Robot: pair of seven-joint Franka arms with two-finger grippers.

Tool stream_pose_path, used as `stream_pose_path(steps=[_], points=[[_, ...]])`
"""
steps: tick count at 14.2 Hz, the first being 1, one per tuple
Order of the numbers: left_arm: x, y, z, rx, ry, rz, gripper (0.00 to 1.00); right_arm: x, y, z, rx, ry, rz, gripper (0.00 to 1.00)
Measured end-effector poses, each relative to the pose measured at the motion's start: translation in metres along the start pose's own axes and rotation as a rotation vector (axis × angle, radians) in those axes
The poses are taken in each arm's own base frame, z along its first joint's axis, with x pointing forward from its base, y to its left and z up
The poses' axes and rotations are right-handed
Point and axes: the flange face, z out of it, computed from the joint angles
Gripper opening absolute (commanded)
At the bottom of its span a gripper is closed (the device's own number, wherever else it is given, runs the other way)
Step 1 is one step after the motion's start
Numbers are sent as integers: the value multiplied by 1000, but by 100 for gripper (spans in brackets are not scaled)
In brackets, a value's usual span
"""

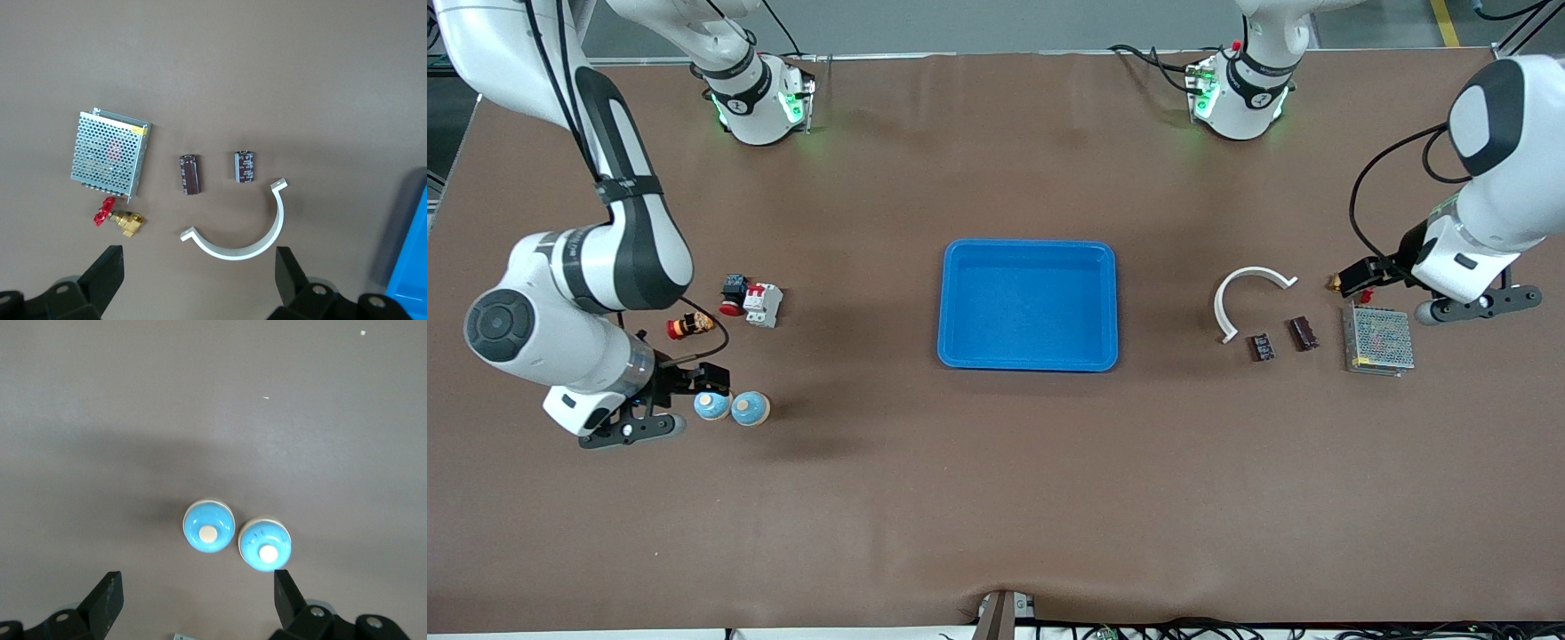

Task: Place electrolytic capacitor and blue bell in tray
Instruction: 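Lower the left gripper to the capacitor while the right gripper nears the bell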

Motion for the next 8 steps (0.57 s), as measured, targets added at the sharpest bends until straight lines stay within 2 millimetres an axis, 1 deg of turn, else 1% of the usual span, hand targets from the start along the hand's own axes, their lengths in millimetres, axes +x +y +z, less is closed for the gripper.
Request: stream_pose_path(steps=[3, 5, 6, 8], points=[[3, -3, 35, -6, -11, -6, 100, 6, -3, 23, 1, 4, -6, 100], [7, -7, 59, -12, -9, -15, 100, 9, -5, 36, 1, 9, -10, 100], [9, -13, 72, -18, 5, -27, 100, 10, -7, 40, 1, 16, -13, 100], [8, -32, 104, -30, 47, -62, 100, 13, -11, 51, 1, 23, -18, 100]])
